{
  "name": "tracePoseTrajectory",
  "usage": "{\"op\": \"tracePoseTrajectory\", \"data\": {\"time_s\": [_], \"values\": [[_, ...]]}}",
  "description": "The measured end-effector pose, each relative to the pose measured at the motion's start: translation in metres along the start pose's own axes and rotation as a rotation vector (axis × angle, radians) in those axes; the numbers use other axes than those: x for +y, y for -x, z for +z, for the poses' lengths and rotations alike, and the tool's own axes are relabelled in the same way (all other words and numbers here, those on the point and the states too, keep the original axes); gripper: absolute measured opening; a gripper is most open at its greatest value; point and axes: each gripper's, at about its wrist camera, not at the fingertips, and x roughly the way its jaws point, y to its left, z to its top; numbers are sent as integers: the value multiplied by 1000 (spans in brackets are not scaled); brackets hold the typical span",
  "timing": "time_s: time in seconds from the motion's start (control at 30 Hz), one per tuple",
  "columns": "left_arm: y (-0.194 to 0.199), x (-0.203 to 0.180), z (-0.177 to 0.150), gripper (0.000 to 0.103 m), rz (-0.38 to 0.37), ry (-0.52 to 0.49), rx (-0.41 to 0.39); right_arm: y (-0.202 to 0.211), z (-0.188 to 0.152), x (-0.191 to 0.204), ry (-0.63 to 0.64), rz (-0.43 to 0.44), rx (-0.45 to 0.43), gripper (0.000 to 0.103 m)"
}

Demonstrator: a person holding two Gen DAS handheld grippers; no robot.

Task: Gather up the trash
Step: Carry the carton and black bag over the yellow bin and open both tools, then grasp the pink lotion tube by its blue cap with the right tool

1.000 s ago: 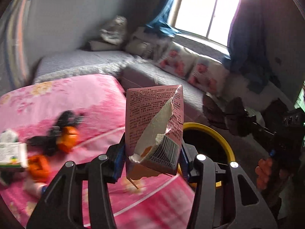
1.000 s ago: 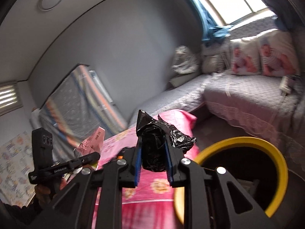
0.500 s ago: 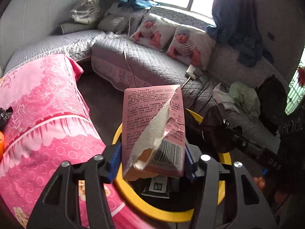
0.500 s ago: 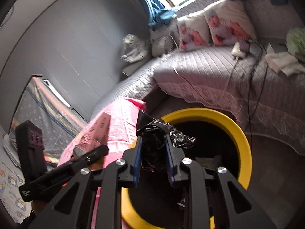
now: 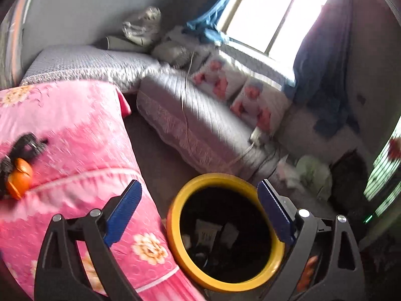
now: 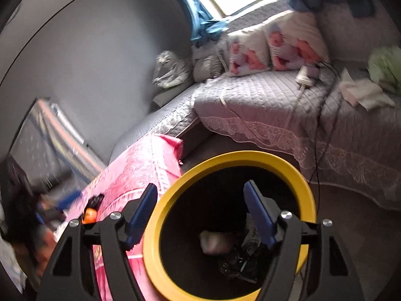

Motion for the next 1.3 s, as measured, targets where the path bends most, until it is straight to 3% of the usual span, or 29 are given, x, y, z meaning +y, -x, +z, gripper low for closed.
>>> {"op": "tracePoseTrajectory", "data": {"time_s": [0.17,0.23,0.4,0.6,0.73,0.83,1.0,1.2,1.3], "values": [[82,38,56,90,-17,61,-104,1,-3,68,224,91,-8,73],[126,60,78,91,23,78,-176,0,-9,101,320,163,-1,74],[248,117,107,93,234,68,-388,-13,-33,194,556,390,64,74],[363,195,82,94,454,126,-525,-49,-92,309,838,578,235,74],[407,242,38,94,558,208,-584,-85,-138,363,990,594,365,73],[413,282,2,94,613,265,-558,-112,-165,386,1051,588,458,65],[367,340,-51,94,569,300,-344,-147,-189,405,1085,547,562,58],[327,349,-81,94,511,181,-231,-166,-210,420,1113,533,641,52],[309,339,-74,94,493,83,-192,-175,-219,428,1134,521,676,47]]}}
